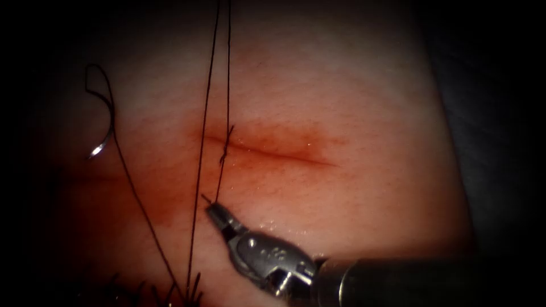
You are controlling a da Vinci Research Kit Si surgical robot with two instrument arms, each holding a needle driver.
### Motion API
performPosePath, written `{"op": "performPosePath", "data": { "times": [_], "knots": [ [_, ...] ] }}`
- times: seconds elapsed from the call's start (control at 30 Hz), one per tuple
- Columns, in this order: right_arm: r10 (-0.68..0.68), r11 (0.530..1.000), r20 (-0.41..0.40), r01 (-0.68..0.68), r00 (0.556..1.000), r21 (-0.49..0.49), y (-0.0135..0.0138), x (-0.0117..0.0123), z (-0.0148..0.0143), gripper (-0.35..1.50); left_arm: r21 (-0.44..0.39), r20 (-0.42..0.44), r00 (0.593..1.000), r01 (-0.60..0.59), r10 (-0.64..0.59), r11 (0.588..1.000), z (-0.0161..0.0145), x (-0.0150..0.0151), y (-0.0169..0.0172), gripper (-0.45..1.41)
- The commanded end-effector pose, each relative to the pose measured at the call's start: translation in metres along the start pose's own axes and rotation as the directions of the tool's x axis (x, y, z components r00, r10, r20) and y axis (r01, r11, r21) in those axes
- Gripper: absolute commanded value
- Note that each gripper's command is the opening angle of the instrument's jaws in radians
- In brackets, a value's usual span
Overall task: Wound Closure
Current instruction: Pull the right tool down and the left tool up to secure the knot.
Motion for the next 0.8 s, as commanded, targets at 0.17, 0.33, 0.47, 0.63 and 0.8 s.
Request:
{"op": "performPosePath", "data": {
  "times": [0.17,0.33,0.47,0.63,0.8],
  "knots": [
    [-0.018,1.0,0.035,0.018,0.999,0.001,-0.001,-0.0018,0.0018,-0.35,0.013,-0.002,1.0,0.001,-0.001,1.0,0.0011,-0.0009,-0.0013,-0.45],
    [-0.008,1.0,0.043,0.007,0.999,0.013,-0.0023,-0.0019,0.0009,-0.35,0.016,-0.004,1.0,0.003,-0.003,1.0,0.0016,-0.001,-0.0016,-0.45],
    [-0.014,1.0,0.09,0.012,0.996,0.021,-0.0035,-0.0022,0.0,-0.35,0.017,-0.005,1.0,0.005,-0.005,1.0,0.0018,-0.0012,-0.0019,-0.45],
    [-0.011,1.0,0.092,0.009,0.996,0.029,-0.0042,-0.0021,-0.0006,-0.35,0.016,-0.008,1.0,0.005,-0.004,1.0,0.0018,-0.0012,-0.0019,-0.45],
    [-0.01,0.999,0.091,0.007,0.996,0.031,-0.004,-0.0018,-0.0006,-0.35,0.01,-0.019,1.0,-0.003,0.003,1.0,0.0013,-0.001,-0.0016,-0.45]
  ]
}}
